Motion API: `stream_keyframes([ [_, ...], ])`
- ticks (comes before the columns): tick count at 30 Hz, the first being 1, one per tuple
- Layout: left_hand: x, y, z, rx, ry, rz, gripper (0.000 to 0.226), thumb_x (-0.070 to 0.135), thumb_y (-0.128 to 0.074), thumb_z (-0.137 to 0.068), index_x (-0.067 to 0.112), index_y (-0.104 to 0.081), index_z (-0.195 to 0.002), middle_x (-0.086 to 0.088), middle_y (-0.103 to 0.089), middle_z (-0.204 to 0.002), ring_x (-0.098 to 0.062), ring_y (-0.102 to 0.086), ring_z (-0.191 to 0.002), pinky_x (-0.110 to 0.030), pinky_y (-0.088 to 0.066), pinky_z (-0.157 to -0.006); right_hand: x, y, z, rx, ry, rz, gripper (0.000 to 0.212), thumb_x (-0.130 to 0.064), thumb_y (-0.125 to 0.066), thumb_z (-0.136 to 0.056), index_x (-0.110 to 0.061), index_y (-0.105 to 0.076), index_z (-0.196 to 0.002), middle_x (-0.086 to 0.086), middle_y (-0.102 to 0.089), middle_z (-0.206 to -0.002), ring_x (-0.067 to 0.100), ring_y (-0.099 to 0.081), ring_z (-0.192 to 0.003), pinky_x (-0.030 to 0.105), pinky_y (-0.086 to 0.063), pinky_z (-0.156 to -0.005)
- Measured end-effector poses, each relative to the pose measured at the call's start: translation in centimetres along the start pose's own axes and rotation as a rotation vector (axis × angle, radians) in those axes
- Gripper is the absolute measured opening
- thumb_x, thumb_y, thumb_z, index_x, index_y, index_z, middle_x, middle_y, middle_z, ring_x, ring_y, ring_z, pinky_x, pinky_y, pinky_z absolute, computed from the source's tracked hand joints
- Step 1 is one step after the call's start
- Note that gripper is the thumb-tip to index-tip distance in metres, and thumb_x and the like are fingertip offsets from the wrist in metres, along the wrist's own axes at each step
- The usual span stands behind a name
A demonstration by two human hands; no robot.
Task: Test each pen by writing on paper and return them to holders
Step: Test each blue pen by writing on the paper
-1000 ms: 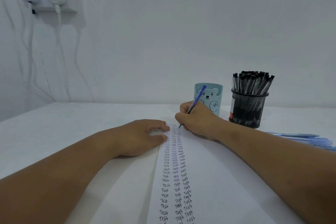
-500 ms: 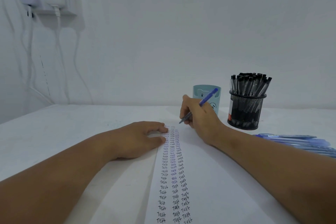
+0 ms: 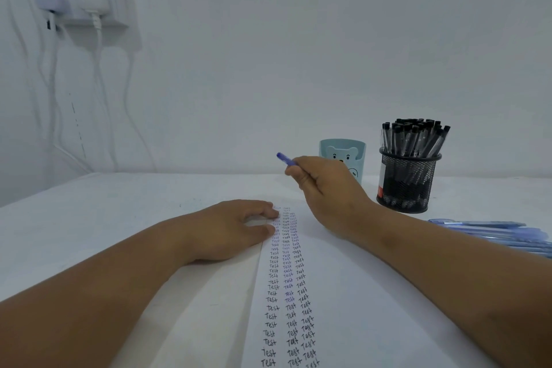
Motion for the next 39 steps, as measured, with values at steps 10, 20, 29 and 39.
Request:
stream_keyframes([
  [10, -0.2, -0.1, 0.0, 0.008, 0.012, 0.035, 0.037, 0.044, -0.057, -0.099, 0.044, -0.057, -0.136, 0.032, -0.037, -0.152, 0.007, -0.032, -0.141, -0.024, -0.019, -0.121, -0.9, -0.9, 0.0, -0.172, 0.024, 0.101, 0.02, -0.035, -0.048, -0.105, -0.022, -0.058, -0.092, -0.01, -0.046, -0.075, 0.013, -0.045, -0.07, 0.035, -0.036, -0.066],
  [20, 3.1, 1.5, 0.7, 0.248, -0.042, 0.166, 0.032, 0.012, -0.063, -0.095, 0.033, -0.064, -0.119, 0.023, -0.056, -0.122, 0.018, -0.049, -0.111, 0.0, -0.033, -0.083, -1.3, 8.5, -1.9, -0.214, -0.162, -0.08, 0.008, -0.03, -0.06, -0.1, -0.036, -0.065, -0.101, -0.012, -0.064, -0.078, 0.004, -0.052, -0.06, 0.026, -0.048, -0.059],
  [29, 9.7, 1.5, -4.3, 0.27, 0.051, 0.401, 0.099, 0.039, -0.083, -0.081, 0.033, -0.018, -0.156, 0.005, -0.037, -0.155, -0.016, -0.041, -0.136, -0.033, -0.039, -0.102, 7.4, 15.5, 7.4, -0.282, -0.226, 0.216, 0.016, -0.022, -0.063, -0.098, -0.029, -0.075, -0.106, -0.017, -0.067, -0.087, 0.004, -0.058, -0.082, 0.014, -0.042, -0.069],
  [39, 9.0, -0.8, -11.3, 0.461, 0.172, 0.676, 0.102, 0.026, -0.095, -0.066, 0.015, -0.036, -0.15, -0.007, -0.061, -0.131, -0.025, -0.059, -0.116, -0.04, -0.047, -0.099, 12.2, 17.2, 10.2, -0.337, -0.364, 0.1, 0.016, -0.023, -0.07, -0.093, -0.037, -0.074, -0.099, -0.017, -0.071, -0.1, 0.002, -0.061, -0.096, 0.016, -0.047, -0.085],
])
Point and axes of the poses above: each hand's wrist, its own z-axis away from the middle knuckle, its own y-axis out of the back of the hand, x = y × z, the point moved 8 cm from there along -z, towards the middle knuckle
